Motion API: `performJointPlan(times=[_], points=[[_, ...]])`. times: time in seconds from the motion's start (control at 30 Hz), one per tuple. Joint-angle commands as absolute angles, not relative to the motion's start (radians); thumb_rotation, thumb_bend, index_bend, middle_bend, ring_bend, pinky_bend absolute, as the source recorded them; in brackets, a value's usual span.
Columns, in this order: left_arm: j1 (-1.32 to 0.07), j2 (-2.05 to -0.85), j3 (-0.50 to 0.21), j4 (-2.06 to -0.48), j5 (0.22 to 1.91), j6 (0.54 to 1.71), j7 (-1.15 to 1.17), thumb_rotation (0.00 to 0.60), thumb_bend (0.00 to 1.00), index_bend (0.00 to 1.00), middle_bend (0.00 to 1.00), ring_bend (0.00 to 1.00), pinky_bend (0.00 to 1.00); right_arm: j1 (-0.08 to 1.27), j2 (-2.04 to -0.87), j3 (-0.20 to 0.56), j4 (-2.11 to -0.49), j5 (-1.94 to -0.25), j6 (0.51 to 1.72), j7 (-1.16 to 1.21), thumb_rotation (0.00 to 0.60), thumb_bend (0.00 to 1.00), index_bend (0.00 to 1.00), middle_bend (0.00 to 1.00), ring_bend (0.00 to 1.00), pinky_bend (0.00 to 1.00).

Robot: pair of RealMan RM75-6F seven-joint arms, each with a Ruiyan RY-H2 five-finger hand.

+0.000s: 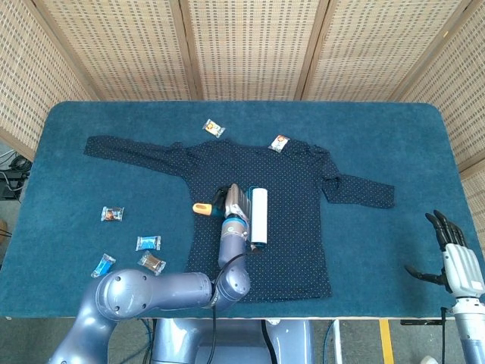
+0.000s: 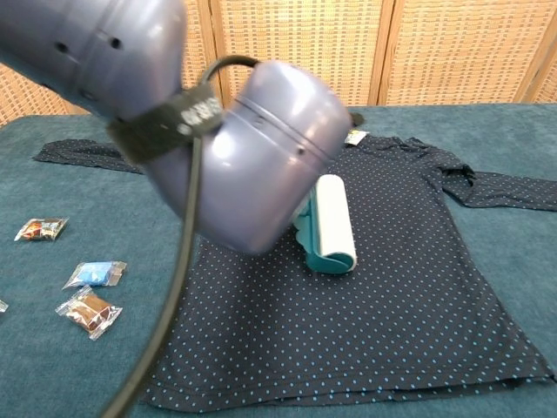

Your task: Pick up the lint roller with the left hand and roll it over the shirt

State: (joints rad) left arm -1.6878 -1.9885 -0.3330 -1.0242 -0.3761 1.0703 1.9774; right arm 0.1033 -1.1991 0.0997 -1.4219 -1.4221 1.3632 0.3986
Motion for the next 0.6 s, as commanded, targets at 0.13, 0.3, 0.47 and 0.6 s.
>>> performJointPlan(times=[0.13,0.3,0.47,0.6], points=[[-1.690,-2.022,-0.362,-0.991,-0.363,1.060,2.012,0.600,0.83,0.85,0.95,0.81,0.73,0.106,-1.204,0.097,-1.411,-1.416,1.351,0.401,0.600,0.11,0.03,0.00,0.00,0.00],[-1.650,-2.004,-0.366,-1.011,-0.348,1.081,2.018,0.600,0.83,0.85,0.95,0.81,0.73,0.106,-1.206,0.094,-1.411,-1.419,1.350,0.392,0.600,0.11,0.03,0.00,0.00,0.00],[-1.570,-1.929,-0.337,-1.112,-0.326,1.124,2.010,0.600,0.83,0.85,0.95,0.81,0.73,0.104,-1.207,0.093,-1.417,-1.424,1.359,0.377,0.600,0.11,0.03,0.00,0.00,0.00],[-1.504,-1.858,-0.307,-1.208,-0.305,1.150,1.986,0.600,0.83,0.85,0.95,0.81,0.73,0.102,-1.206,0.093,-1.424,-1.427,1.367,0.367,0.600,0.11,0.03,0.00,0.00,0.00]])
